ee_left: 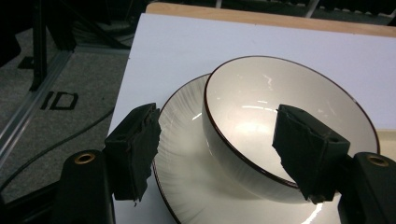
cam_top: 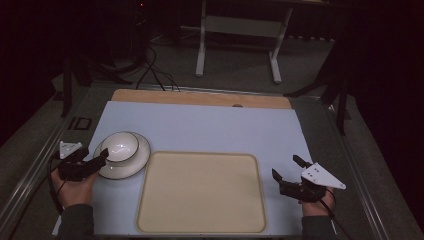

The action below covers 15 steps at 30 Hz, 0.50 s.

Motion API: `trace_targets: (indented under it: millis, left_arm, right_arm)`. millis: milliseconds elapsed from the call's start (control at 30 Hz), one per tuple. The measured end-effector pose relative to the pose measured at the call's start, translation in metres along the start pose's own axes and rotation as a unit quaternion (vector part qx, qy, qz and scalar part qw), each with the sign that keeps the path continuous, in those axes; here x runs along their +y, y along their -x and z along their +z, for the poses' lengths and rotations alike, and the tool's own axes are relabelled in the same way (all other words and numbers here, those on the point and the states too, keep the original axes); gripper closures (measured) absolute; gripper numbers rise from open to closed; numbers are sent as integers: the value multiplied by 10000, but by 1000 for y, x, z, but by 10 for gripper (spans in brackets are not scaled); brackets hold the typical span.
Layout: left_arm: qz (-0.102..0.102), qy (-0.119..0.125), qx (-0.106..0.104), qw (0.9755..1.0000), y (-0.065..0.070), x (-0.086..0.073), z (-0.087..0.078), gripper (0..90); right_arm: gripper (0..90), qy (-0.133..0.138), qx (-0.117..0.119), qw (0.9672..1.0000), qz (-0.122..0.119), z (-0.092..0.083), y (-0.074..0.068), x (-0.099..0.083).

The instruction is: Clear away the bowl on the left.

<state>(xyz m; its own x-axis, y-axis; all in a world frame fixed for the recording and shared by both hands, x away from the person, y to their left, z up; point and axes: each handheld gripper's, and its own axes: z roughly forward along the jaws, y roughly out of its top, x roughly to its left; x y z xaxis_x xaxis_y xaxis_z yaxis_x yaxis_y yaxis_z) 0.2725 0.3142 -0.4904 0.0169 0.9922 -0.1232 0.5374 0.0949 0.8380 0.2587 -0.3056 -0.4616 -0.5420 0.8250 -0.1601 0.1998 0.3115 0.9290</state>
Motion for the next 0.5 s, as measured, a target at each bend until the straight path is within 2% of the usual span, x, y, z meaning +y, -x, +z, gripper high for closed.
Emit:
trace_targets:
  millis: [100,367,500]
  left_arm:
    - [5,-72,19,10000,1,-1,4,318]
    - [-247,-220,-20,9995,-2,-3,9,344]
    - [-236,-294,-13,9993,-2,-3,11,354]
  right_arm:
    - [147,-1,0,10000,-3,0,0,0]
    - [147,-3,0,10000,-11,0,0,0]
    - [147,1,-1,10000,-26,0,0,0]
